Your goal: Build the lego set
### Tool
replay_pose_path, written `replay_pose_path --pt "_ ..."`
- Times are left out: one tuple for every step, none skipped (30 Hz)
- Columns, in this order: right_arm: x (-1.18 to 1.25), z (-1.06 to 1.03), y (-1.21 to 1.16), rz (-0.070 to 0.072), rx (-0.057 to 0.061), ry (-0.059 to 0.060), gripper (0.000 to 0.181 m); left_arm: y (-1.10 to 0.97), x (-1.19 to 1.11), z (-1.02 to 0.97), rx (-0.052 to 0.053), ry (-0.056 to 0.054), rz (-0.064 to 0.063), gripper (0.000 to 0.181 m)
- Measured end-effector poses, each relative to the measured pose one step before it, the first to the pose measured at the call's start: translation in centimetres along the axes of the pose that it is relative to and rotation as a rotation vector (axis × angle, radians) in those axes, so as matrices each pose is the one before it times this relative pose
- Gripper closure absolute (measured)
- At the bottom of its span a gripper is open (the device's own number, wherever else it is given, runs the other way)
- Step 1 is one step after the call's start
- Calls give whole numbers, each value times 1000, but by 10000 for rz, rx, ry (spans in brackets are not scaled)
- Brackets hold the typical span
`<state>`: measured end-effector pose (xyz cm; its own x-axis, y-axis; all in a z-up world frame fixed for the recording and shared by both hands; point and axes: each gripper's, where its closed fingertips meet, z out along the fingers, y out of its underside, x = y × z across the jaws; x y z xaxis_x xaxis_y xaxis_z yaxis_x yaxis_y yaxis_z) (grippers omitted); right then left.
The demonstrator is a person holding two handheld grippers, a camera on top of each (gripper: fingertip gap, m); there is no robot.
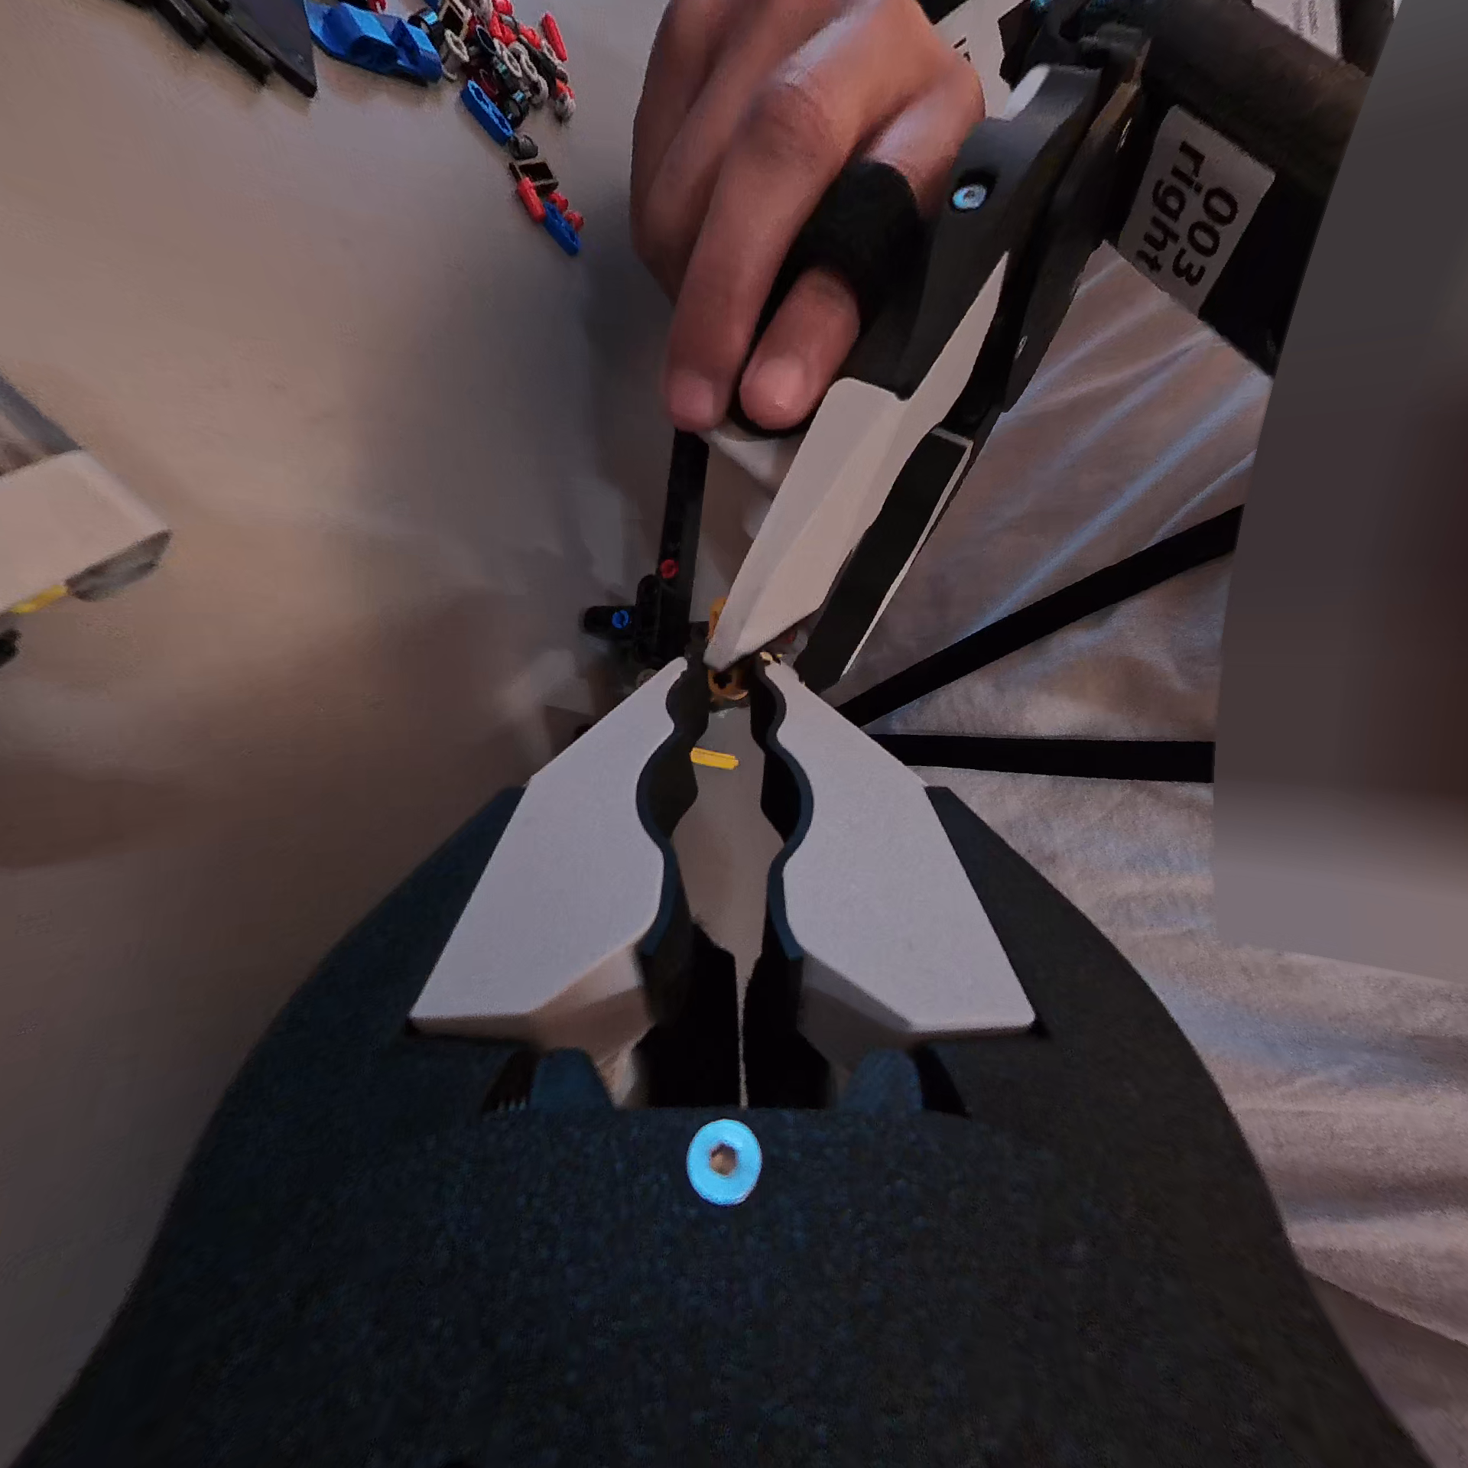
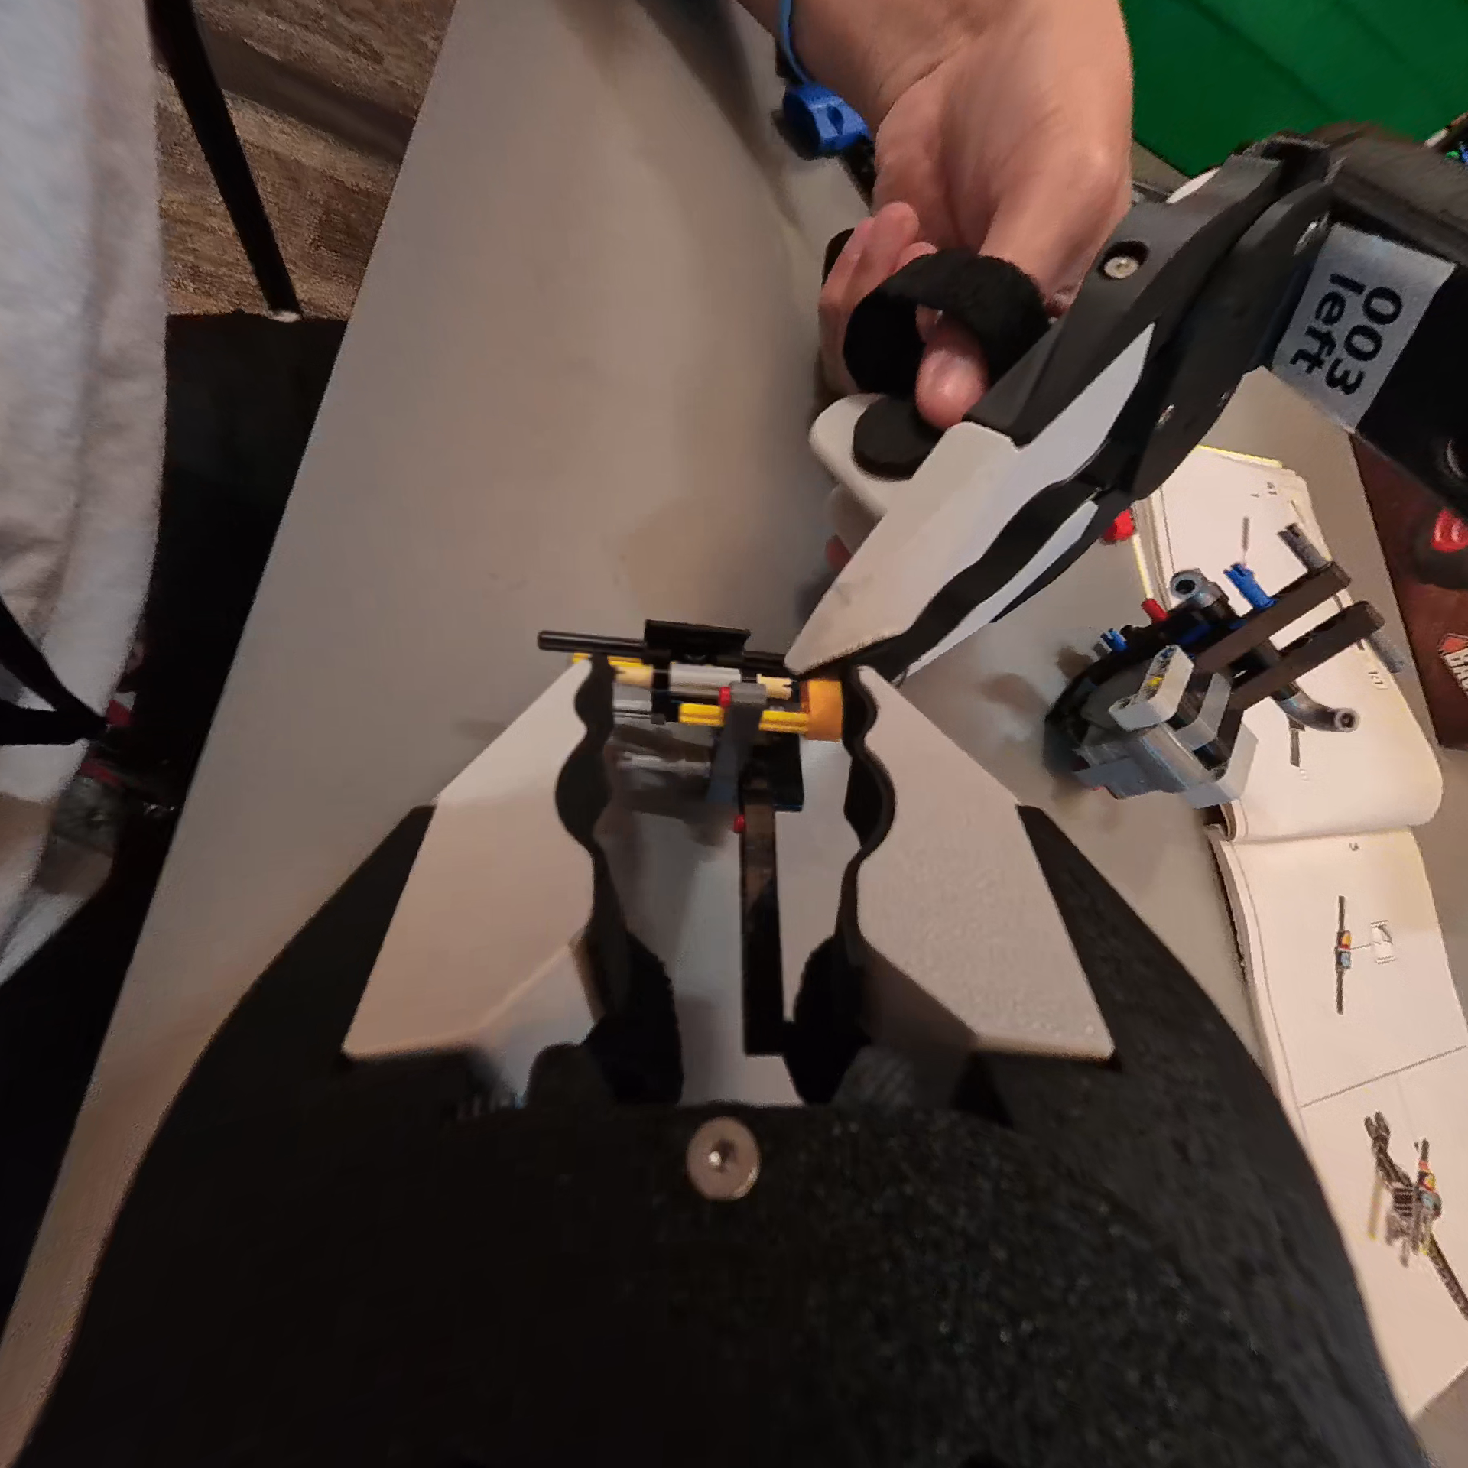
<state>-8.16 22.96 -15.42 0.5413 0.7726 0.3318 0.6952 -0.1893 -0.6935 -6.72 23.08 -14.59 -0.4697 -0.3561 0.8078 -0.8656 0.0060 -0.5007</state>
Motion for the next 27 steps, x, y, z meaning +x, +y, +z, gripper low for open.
replay_pose_path --pt "109 -1 -27 107 9 -9 126 -14 -29 -13 28 -45 -9 173" --pt "70 -16 6 69 -15 -17 127 -43 -4 -36 48 -21 -17 173" --pt "40 -40 8 -2 -22 9 128 -12 5 -6 28 -4 -40 173" --pt "109 -15 43 -9 -45 59 131 -7 -12 23 21 -27 -29 173" --pt "2 10 29 13 -55 -12 131 2 -17 4 10 -31 11 173" --pt "-3 -10 8 37 -31 -35 131 5 1 3 7 -25 31 173" --pt "-9 -18 2 18 -24 -38 131 -3 -10 6 13 -21 21 173" --pt "13 -8 15 25 -9 -26 131 -12 -14 -5 18 -3 -1 173" --pt "0 -3 13 16 4 -36 131 6 -2 -3 13 23 -24 173" --pt "-1 -9 4 1 1 -16 131 7 9 -11 19 31 -23 173" --pt "-1 2 14 -12 0 -8 131 23 9 -13 10 27 -8 173" --pt "12 -14 18 -4 -11 12 131 31 49 -55 12 41 2 173" --pt "66 -28 56 -16 -32 53 131 -17 126 -88 45 97 -28 171" --pt "136 -45 41 25 -1 68 132 -117 154 -117 115 130 -73 170" --pt "116 -65 38 57 27 48 132 -100 16 -104 112 61 -78 170" --pt "78 -46 34 84 24 -9 132 -43 -165 3 57 -45 -12 173" --pt "35 -1 77 110 -11 -33 132 -40 -62 64 32 3 15 173" --pt "-29 -30 18 69 21 -69 132 -21 15 46 2 30 -8 173" --pt "-12 -33 13 28 17 -38 132 -21 8 -3 -5 -6 21 173" --pt "31 -10 11 22 -2 7 132 -37 -19 -19 19 -46 67 173" --pt "49 6 25 15 -25 21 132 -21 -19 -8 15 -50 41 173" --pt "0 -4 18 -22 -32 6 132 25 10 16 -15 -36 17 173" --pt "-57 -7 6 -21 -33 -33 132 47 17 38 -33 -34 41 173" --pt "-30 -17 12 -15 -48 -35 132 9 0 15 -14 -37 34 173" --pt "9 -12 24 -12 -53 -30 132 -11 -8 9 -3 -35 21 173" --pt "5 -20 38 -13 -45 -56 132 1 -23 2 -3 -42 54 173" --pt "-3 -21 12 51 0 -92 132 -18 -36 1 -6 -44 65 173"
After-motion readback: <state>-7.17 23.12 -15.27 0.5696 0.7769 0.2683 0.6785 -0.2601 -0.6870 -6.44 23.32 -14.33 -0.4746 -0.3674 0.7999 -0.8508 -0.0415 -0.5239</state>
